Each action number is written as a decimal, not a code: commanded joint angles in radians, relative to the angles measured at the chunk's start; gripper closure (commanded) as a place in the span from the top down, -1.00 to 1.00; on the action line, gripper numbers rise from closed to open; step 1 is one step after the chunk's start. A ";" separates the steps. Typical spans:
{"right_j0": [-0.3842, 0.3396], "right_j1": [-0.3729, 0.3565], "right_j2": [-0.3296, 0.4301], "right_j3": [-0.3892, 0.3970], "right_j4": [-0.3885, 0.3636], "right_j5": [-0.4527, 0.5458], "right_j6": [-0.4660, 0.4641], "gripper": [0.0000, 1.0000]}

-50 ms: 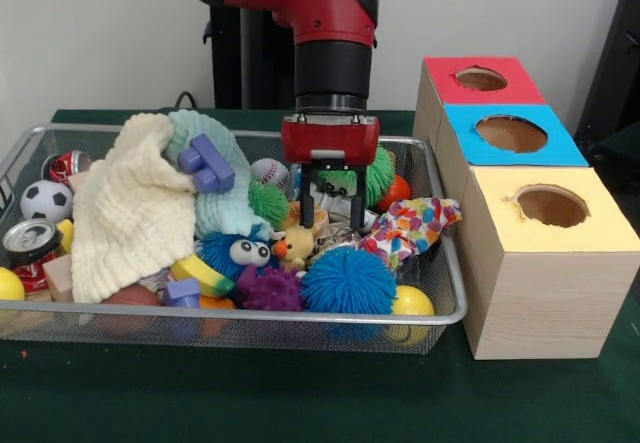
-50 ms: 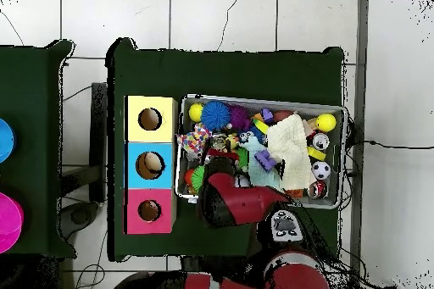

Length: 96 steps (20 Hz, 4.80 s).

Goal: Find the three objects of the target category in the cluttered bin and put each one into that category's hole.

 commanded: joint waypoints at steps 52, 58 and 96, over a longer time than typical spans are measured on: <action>0.115 0.110 -0.105 -0.005 0.145 -0.060 0.139 1.00; 0.118 0.118 -0.188 -0.041 0.168 -0.111 0.090 1.00; 0.109 -0.007 -0.043 0.047 0.125 0.024 0.153 1.00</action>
